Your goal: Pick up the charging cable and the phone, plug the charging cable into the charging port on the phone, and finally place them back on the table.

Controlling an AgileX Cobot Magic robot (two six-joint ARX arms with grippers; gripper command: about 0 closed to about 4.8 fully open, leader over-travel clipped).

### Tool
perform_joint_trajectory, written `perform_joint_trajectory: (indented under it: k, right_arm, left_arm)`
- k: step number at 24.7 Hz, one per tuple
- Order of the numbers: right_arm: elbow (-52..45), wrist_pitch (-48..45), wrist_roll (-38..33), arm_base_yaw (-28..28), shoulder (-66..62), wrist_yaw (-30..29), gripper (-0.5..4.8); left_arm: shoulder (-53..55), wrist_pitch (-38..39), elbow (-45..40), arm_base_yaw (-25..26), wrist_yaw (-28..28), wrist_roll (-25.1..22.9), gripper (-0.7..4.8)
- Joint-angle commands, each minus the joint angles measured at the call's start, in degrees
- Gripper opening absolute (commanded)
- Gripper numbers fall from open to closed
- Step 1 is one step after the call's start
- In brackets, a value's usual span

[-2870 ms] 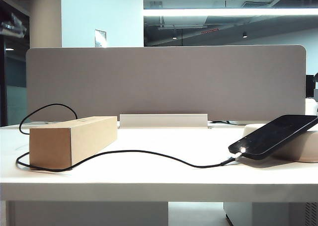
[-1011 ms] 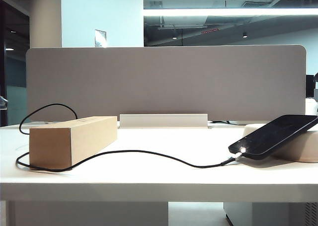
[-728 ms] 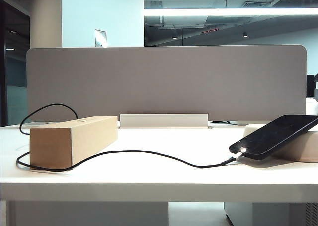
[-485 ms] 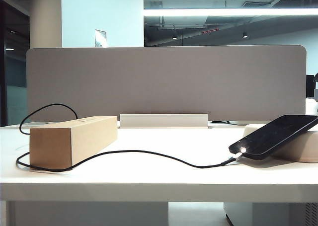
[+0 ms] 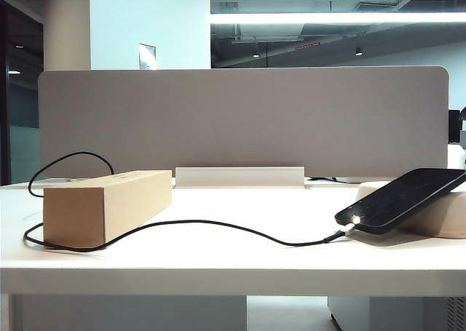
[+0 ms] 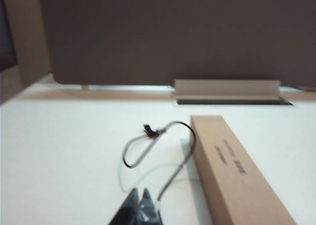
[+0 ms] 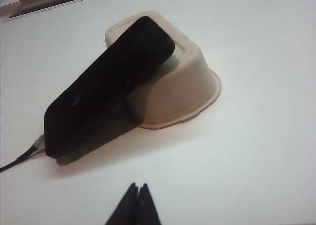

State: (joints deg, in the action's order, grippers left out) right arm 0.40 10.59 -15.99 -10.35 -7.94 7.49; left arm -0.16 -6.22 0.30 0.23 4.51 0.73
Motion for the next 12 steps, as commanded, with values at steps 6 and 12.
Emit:
perform_joint_trajectory:
  k: [6, 12]
  right_arm:
    - [-0.24, -0.52, 0.15, 0.02, -0.04, 0.33, -0.05]
    - [-0.24, -0.52, 0.15, 0.02, -0.07, 0.33, -0.05]
  left_arm:
    - [0.39, 2.38, 0.15, 0.83, 0.48, -0.28, -0.06]
    - [0.39, 4.39, 0.15, 0.81, 0.68, -0.28, -0.06]
